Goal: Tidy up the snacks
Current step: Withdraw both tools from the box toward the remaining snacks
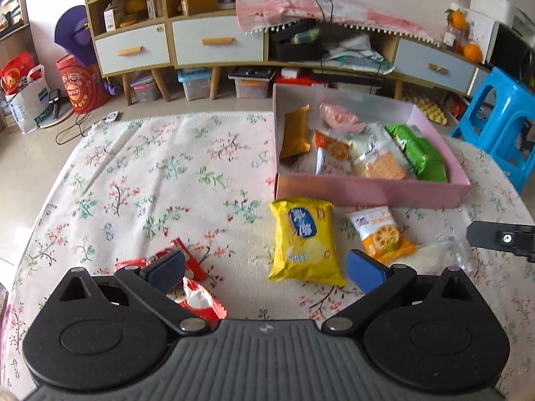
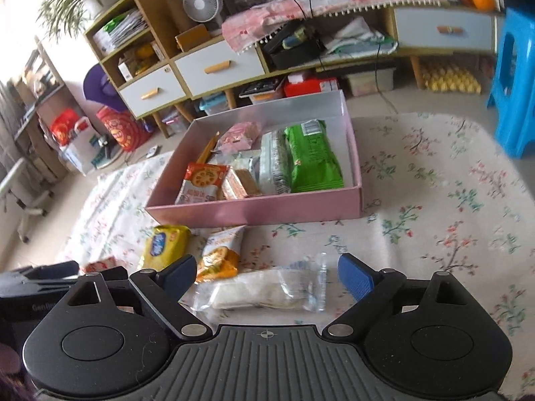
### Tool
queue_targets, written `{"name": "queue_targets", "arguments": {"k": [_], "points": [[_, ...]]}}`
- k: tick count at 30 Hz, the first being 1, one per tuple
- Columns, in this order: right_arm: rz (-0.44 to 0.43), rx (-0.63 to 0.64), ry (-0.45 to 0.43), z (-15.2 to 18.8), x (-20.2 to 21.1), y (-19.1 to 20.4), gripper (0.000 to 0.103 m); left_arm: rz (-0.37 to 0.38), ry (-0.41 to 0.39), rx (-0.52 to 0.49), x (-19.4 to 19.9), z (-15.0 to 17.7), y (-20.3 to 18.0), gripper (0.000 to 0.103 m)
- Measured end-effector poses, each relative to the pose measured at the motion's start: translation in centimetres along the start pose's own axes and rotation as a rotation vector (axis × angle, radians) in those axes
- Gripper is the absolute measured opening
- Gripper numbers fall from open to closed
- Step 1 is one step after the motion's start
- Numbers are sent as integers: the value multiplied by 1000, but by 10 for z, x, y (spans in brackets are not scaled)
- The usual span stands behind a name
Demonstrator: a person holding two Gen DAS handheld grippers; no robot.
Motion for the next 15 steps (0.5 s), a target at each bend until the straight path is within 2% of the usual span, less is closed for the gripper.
{"name": "queue_targets", "arguments": {"k": [4,7,9,12,15], "points": [[49,83,4,8,-3,-1,93,37,22,12,-9,5,-1,102],[84,152,21,18,-10,-3,94,115,-15,27,-13,6,-6,103],[90,190,34,24,-17,-4,94,149,-41,-4,-18,9,-10,102],[100,255,52,32,-24,-7,94,133,-46,-46,-28,13,-13,102],[107,330,69,37,-31,-6,94,127,-29,-34,-36,15,-15,102]]}}
Point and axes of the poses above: each gripper's, at about its wrist camera, not at the fingertips, and x roughly against the way its jaws point, y to its left, z to its underside, the point moved 10 cm from there along -x, roughly the way its jaws point, and after that the axes turned 11 degrees about x, right-handed, at the moved point
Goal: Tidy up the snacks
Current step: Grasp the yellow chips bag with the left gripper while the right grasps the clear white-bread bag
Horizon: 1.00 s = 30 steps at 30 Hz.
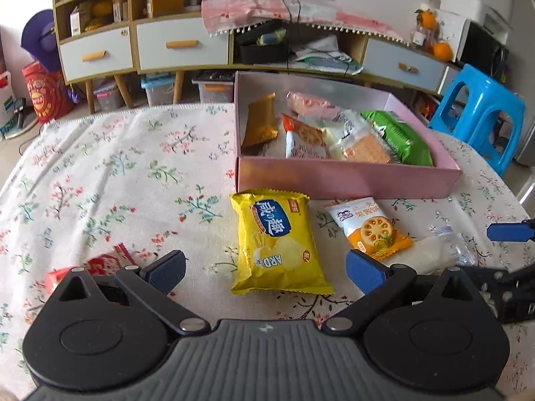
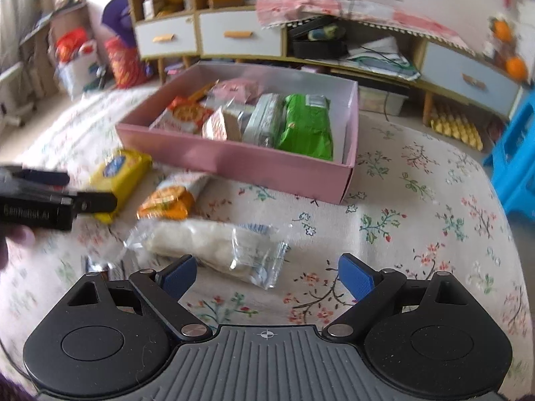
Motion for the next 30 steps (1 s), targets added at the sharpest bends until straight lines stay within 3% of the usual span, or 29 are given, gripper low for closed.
{"name": "queue_targets", "arguments": {"k": [4,5,17,22,26,30], "points": [[-13,66,44,9,-12,4,94,-27,12,20,-7,-1,2,98],[-15,77,48,10,-14,4,98,-30,16,26,-9,-1,3,96],[-50,117,-28,-4,-28,9,103,-55,19,-14,-14,2,-5,85],[-102,138,-32,-9,-28,24,101,-74,14,-42,-12,2,-7,73],[-155,110,-27,-4,-24,34,101,-58,14,-17,-8,-2,-3,52],[-199,113,-33,-3,-15,44,94,-25,44,10,-2,0,1,50]]}}
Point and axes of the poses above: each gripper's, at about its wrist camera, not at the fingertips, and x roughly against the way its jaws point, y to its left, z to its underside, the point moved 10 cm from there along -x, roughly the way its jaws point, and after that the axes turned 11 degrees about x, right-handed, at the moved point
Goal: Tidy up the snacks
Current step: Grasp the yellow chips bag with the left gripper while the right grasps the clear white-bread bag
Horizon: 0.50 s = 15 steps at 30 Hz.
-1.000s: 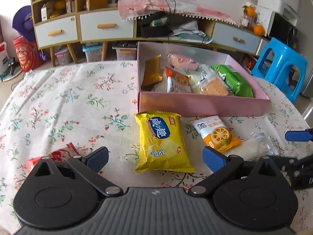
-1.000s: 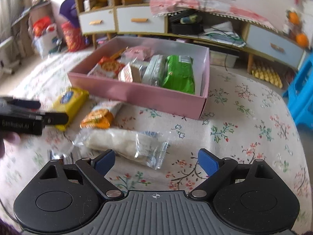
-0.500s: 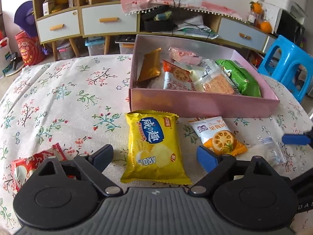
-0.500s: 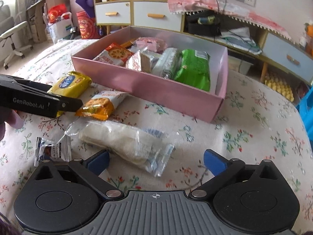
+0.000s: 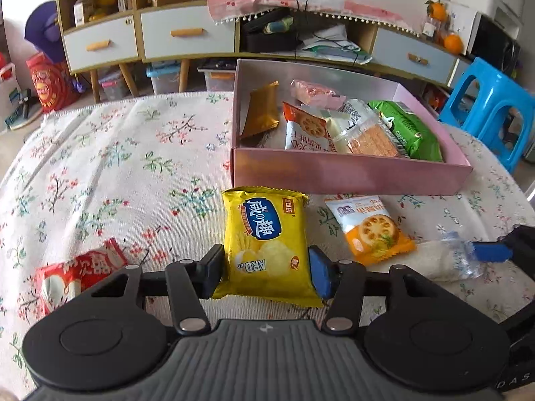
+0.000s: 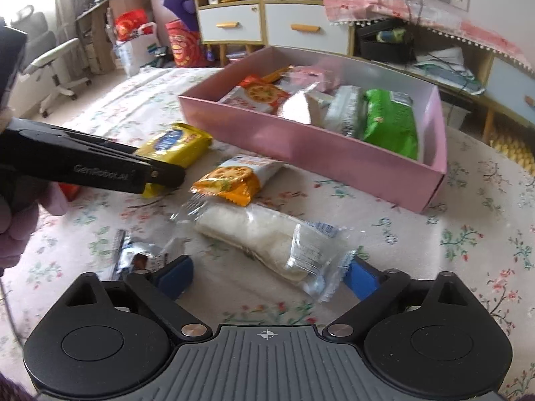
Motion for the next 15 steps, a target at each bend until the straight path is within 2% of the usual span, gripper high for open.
{"name": "queue_targets", "arguments": {"k": [4,8,11,15], "points": [[-67,-3,6,2,7,14,93,20,32,-15,5,5,1,49],[-140,73,44,8,12,32,93,35,72,-24,10,11,2,49],[-136,116,64,10,14,33,92,47,88,-4,13,13,4,50],[-89,91,44,4,14,20,92,70,82,34,11,11,3,57]]}}
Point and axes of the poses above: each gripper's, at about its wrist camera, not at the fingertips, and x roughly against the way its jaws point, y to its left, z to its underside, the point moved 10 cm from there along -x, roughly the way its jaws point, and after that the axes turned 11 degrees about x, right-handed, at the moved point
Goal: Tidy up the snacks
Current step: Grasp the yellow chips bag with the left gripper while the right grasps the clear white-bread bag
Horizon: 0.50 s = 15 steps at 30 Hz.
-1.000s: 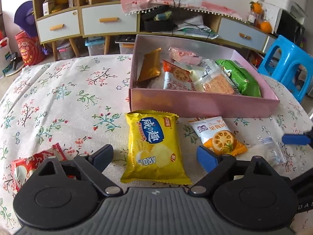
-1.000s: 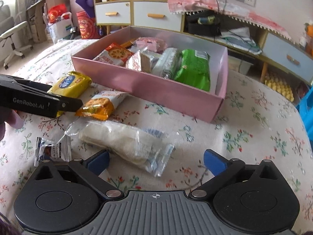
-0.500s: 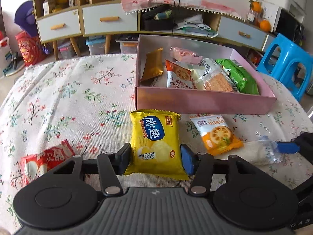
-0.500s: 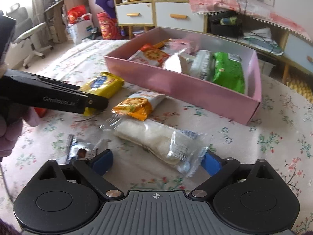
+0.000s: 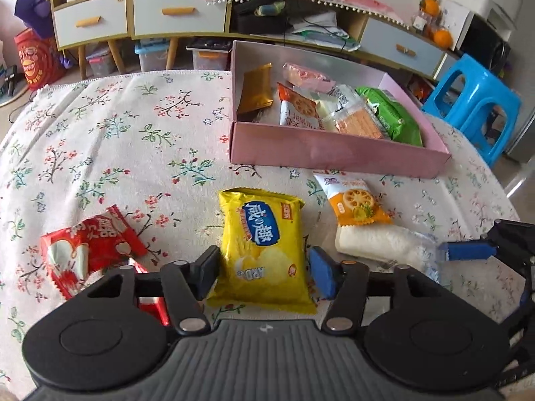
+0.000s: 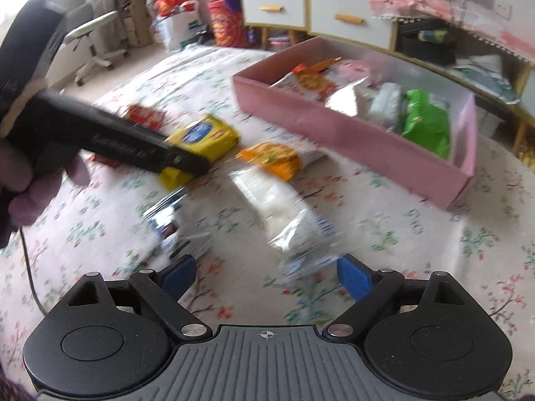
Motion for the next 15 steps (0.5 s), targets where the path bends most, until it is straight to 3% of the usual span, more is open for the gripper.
{"name": "queue_targets", "arguments": {"k": [5,12,15], "points": [[46,-72,-35,-10,-7,-17,91,-6,-13,-11,-3,-1,-3,57],[132,-24,-35,-16,-19,-23,90,-21,-29,-7,-4,-3,-3,52],[117,-20,-18,-13,-18,-22,84,-34,-33,-8,-4,-4,-1,49]]}}
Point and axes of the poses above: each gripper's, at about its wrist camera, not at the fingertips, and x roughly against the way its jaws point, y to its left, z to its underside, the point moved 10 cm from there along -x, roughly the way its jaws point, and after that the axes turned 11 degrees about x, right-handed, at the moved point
